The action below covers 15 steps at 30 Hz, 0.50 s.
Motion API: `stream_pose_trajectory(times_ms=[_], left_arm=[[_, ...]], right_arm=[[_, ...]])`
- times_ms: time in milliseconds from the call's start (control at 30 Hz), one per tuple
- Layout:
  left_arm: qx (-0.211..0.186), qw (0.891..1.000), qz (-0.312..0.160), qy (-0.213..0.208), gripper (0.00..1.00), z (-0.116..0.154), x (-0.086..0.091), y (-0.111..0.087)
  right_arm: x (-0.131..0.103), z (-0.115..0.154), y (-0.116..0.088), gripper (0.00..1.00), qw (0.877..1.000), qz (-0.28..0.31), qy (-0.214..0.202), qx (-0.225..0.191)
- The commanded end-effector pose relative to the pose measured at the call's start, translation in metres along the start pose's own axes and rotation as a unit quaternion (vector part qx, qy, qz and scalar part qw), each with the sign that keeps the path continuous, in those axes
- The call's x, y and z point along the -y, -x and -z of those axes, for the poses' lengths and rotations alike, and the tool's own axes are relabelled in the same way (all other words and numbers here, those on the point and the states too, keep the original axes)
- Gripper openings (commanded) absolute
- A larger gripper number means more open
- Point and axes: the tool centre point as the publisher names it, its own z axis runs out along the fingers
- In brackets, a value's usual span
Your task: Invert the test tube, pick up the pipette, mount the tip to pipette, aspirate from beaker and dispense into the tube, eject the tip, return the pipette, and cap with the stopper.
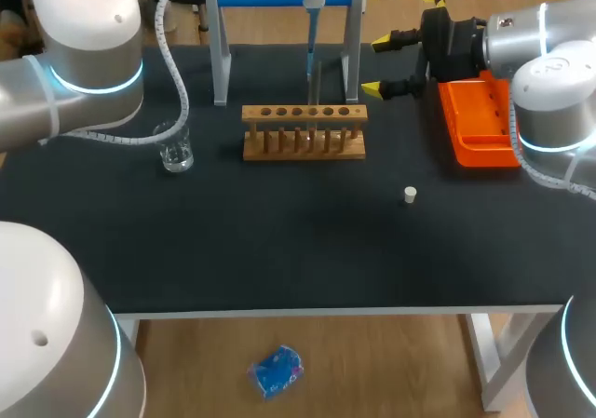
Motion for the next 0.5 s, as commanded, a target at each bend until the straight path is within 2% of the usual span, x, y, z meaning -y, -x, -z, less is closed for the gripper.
stream_pose_trajectory(times_ms=[33,100,233,500], left_arm=[[-0.001,1.0,0.0,-0.001,0.0,0.001,0.0,0.0],[-0.001,1.0,0.0,-0.001,0.0,0.001,0.0,0.0],[-0.019,1.0,0.003,-0.003,0.0,-0.007,-0.012,0.002],[-0.058,0.998,-0.003,-0.02,0.0,-0.009,-0.019,-0.046]], right_arm=[[0.0,0.0,-0.001,1.0,1.0,0.0,0.0,0.0],[0.0,0.0,-0.001,1.0,1.0,0.0,0.0,0.0],[0.0,0.0,-0.001,1.0,1.0,0.0,0.0,0.0],[0.0,0.0,-0.001,1.0,1.0,0.0,0.0,0.0]])
